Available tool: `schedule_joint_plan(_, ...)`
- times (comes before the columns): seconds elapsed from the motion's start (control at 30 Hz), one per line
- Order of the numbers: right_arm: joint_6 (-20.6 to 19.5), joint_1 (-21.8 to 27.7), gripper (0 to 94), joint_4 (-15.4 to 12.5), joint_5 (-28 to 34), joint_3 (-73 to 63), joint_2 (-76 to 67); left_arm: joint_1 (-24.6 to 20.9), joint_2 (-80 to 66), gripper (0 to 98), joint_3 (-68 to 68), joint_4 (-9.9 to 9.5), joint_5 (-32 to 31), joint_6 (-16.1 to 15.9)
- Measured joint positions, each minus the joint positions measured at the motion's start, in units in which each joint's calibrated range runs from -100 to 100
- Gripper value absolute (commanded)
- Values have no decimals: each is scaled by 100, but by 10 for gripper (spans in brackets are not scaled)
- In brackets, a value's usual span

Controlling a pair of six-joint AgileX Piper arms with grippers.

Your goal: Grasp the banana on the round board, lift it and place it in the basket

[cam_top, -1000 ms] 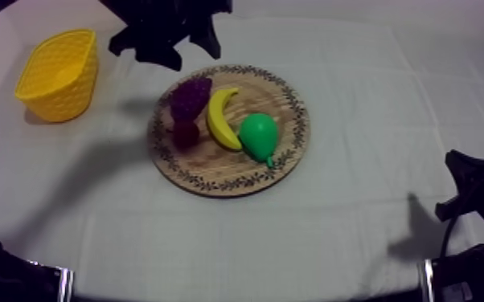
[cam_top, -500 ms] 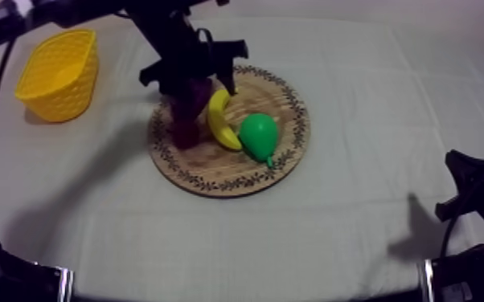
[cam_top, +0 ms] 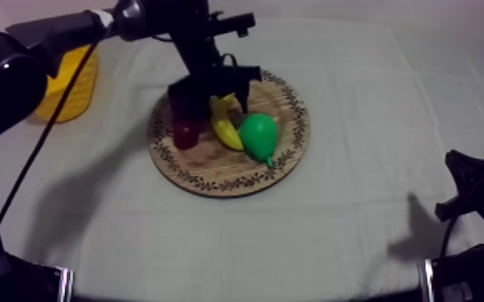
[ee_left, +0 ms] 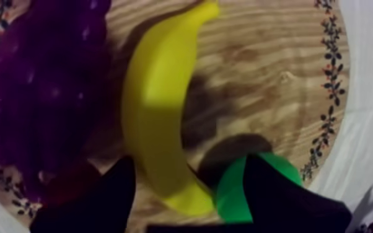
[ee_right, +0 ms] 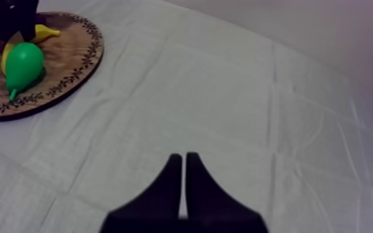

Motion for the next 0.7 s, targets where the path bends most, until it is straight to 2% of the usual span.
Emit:
schedule_joint_plan(0.3,0,0,4,0,0,0,0,-155,403,607,-259,21,110,-14)
schedule_joint_plan(0.7,0,0,4,0,0,0,0,-151,573,277,-426,-216,159,189)
